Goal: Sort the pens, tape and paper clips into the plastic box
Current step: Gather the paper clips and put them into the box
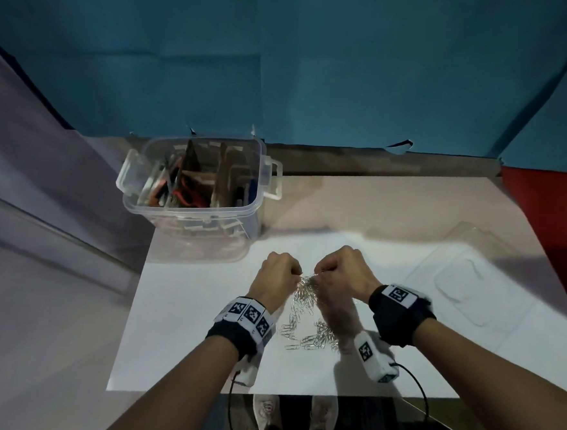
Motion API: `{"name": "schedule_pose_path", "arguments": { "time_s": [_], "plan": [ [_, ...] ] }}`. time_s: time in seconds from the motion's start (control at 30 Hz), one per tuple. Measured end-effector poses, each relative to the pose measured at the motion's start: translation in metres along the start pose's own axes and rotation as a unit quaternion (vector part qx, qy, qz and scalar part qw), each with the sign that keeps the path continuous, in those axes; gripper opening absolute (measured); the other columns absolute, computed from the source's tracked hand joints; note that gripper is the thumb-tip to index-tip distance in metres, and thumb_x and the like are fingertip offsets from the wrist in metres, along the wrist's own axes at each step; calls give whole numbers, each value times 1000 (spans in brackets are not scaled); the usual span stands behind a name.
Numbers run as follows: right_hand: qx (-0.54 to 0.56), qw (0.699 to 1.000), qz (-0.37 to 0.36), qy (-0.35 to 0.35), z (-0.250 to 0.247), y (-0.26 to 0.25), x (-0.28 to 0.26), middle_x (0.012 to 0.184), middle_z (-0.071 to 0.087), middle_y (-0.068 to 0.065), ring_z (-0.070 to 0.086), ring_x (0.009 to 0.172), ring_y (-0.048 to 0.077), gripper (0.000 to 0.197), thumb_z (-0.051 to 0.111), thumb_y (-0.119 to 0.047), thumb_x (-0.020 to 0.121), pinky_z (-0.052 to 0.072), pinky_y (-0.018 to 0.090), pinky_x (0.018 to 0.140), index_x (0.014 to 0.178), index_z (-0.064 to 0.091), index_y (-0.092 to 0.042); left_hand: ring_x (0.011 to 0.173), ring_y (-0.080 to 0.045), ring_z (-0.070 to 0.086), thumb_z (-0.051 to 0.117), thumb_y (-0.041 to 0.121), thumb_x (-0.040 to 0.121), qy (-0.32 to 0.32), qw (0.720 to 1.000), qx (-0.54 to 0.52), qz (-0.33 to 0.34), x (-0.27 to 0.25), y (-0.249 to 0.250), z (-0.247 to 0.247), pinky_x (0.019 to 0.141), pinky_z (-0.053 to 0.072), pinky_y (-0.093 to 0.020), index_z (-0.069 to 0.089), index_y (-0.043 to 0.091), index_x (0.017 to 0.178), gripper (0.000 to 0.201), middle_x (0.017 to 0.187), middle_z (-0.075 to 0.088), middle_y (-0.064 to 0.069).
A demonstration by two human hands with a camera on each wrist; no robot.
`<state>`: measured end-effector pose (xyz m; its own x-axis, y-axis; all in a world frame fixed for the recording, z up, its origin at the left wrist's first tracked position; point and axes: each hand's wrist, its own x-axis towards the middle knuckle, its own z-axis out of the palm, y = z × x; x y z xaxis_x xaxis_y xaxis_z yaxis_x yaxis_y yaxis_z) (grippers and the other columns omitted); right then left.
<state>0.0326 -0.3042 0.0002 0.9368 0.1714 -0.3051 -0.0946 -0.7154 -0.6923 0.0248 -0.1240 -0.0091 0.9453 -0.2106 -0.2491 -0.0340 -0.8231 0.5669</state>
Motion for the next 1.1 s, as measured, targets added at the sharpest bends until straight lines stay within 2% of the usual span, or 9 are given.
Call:
{"name": "schedule_pose_path", "arguments": {
  "time_s": [0.2,0.3,0.47,0.57,0.7,0.77,0.83,0.97,1.1],
  "plan": [
    [145,989,17,15,-40,-32,16,68,74,8,69,60,15,11,79,3,76,56,26,63,83,79,-4,78,-16,69,72,10,84,32,995,-62,64,-2,20,-64,77,56,-40,79,8,86,7,80,75,-2],
    [202,979,3,26,-59,-66,26,75,74,19,67,63,20,10,79,4,76,57,31,68,86,76,4,74,-9,71,75,8,83,74,990,-89,85,-4,33,-109,77,57,-30,80,6,87,6,80,77,-1],
    [236,971,-31,11,-74,-128,54,83,75,21,70,74,29,13,79,1,77,61,38,78,90,76,3,78,2,69,81,15,82,151,979,-104,83,6,25,-183,74,55,-12,81,12,93,12,85,77,6],
    [255,966,-39,15,-74,-165,78,81,75,18,71,67,20,16,79,3,77,59,29,69,92,75,5,75,2,68,83,17,81,189,977,-91,47,25,4,-223,66,48,-6,81,15,94,13,86,77,6],
    [313,949,-33,26,-63,-215,113,84,71,22,69,61,17,27,74,15,76,60,22,62,103,68,16,85,-13,73,84,10,75,227,970,-81,9,54,-28,-266,70,51,-12,82,9,91,16,88,78,-3],
    [340,939,-33,45,-52,-235,136,82,69,22,69,57,18,31,73,18,74,62,28,64,104,65,21,93,-17,73,83,12,77,229,971,-61,-20,66,-37,-277,68,46,-7,82,9,91,14,90,78,-7],
    [309,948,-31,76,-37,-252,158,87,71,24,69,68,26,26,77,12,72,62,41,77,97,70,13,103,-20,70,77,18,83,223,971,-38,-71,76,-43,-280,77,45,-13,81,13,98,17,98,78,-8],
    [120,989,-43,77,-9,-268,185,103,76,6,69,96,16,24,80,-9,74,52,22,83,99,79,-10,109,-24,69,71,17,85,182,976,-41,-112,87,-48,-270,98,53,-32,77,16,110,25,113,74,-10],
    [76,995,-35,63,-8,-260,185,102,74,2,67,97,16,27,71,3,77,48,19,77,100,78,-9,114,-27,67,66,14,85,175,977,-22,-118,87,-51,-268,99,53,-36,76,13,111,28,118,73,-12]
  ]
}}
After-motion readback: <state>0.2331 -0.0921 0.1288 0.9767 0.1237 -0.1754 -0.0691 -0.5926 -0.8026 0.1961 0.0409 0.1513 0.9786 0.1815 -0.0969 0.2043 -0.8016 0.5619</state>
